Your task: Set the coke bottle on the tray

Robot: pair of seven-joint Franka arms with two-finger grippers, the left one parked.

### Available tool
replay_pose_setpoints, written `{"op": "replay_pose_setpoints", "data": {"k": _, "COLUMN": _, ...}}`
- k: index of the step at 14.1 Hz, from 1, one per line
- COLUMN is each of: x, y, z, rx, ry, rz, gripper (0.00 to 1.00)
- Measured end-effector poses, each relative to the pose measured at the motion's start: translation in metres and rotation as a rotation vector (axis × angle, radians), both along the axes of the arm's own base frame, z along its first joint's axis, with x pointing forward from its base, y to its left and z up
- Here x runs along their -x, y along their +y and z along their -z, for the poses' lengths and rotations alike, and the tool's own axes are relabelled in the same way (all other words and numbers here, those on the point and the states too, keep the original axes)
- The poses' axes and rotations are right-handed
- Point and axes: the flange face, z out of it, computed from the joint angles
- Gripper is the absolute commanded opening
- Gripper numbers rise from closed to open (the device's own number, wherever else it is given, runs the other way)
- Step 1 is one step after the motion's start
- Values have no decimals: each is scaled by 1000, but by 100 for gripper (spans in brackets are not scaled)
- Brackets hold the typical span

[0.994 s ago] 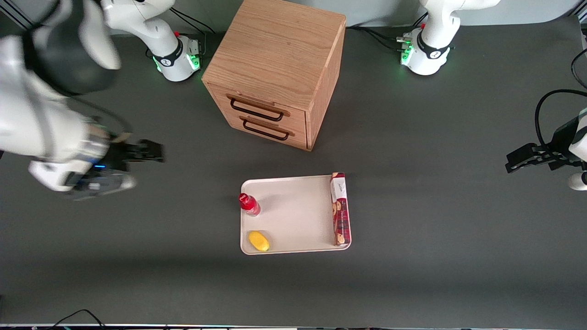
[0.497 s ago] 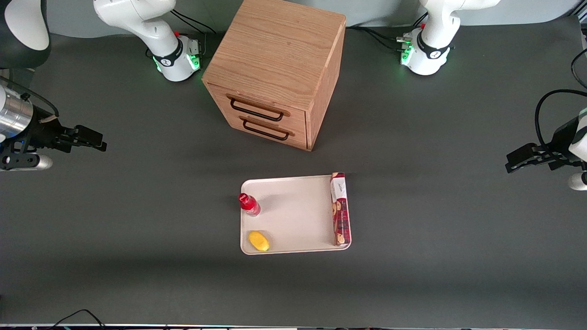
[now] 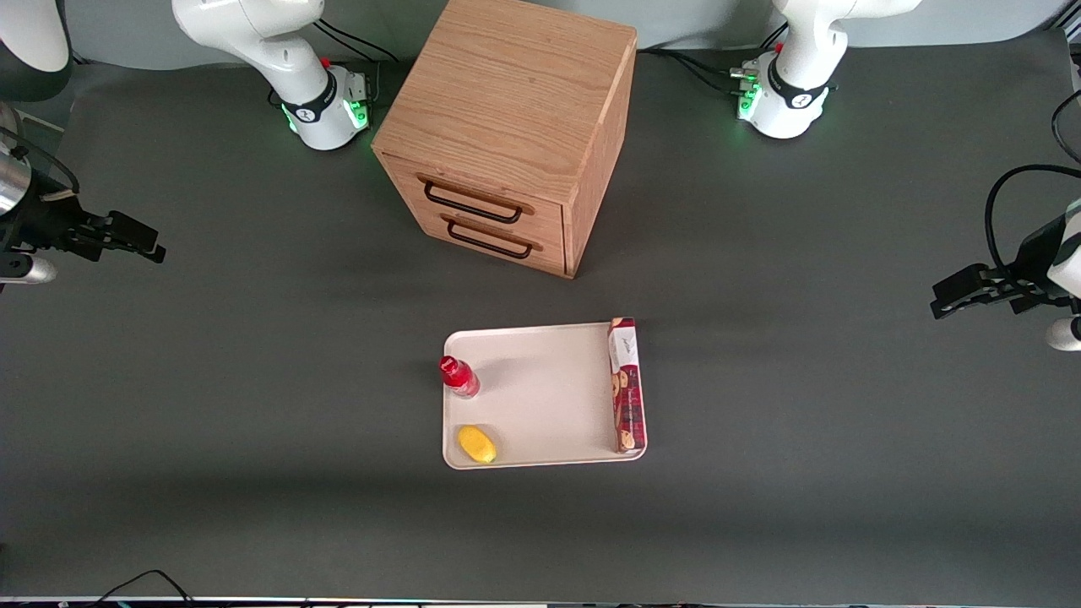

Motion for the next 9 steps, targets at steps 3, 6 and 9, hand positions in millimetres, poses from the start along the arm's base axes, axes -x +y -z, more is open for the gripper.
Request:
{"op": "replay_pose_setpoints", "data": {"k": 3, "x": 1, "y": -8, "z": -1, "rx": 6, "ry": -2, "rz": 17, "gripper": 100}}
{"op": "replay_pose_setpoints", "data": {"k": 6, "x": -2, "y": -4, "z": -1, "rx": 13, "ry": -4, "rz": 11, "gripper": 100}}
{"op": "replay_pose_setpoints", "data": {"k": 9, "x": -7, "y": -5, "z": 8, "rx": 17, "ry": 11, "rz": 14, "gripper": 100}}
